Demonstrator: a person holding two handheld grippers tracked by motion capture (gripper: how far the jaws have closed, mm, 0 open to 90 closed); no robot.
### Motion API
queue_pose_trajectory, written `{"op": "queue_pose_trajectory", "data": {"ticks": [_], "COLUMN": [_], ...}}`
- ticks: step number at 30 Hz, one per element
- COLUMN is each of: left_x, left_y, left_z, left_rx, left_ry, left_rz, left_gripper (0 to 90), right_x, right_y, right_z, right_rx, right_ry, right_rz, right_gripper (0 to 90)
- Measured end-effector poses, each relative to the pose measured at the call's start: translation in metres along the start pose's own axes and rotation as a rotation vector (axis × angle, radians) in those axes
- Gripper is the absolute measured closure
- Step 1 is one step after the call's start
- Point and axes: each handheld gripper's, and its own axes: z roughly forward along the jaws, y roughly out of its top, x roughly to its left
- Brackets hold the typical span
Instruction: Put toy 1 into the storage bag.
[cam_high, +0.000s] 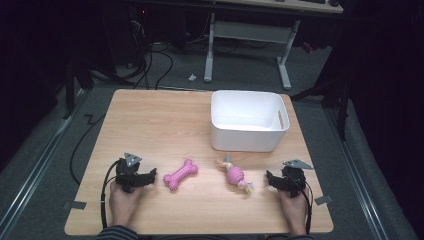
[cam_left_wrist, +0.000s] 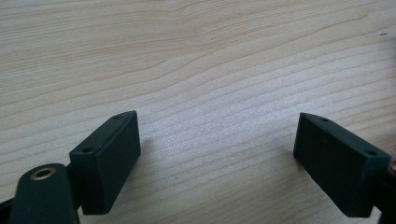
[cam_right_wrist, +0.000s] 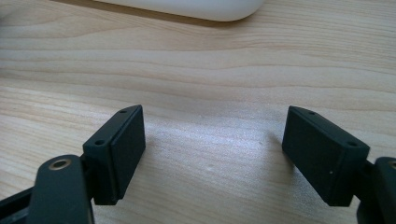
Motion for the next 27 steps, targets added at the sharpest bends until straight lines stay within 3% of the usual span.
{"op": "queue_pose_trajectory", "data": {"ticks": [23, 27], "left_x": [0.0033, 0.0055], "left_y": [-0.0003, -0.0001], "left_z": [-0.0007, -0.0019], "left_rx": [0.001, -0.004], "left_ry": [-0.028, -0.037], "left_rz": [0.026, 0.004], "left_gripper": [15.0, 17.1], "right_x": [0.0009, 0.0009], "right_y": [-0.0002, -0.0002], "right_z": [-0.0006, -0.0006], "right_rx": [-0.002, -0.002], "right_ry": [0.004, 0.004], "right_rz": [-0.007, -0.006], "right_gripper": [23.6, 23.6]}}
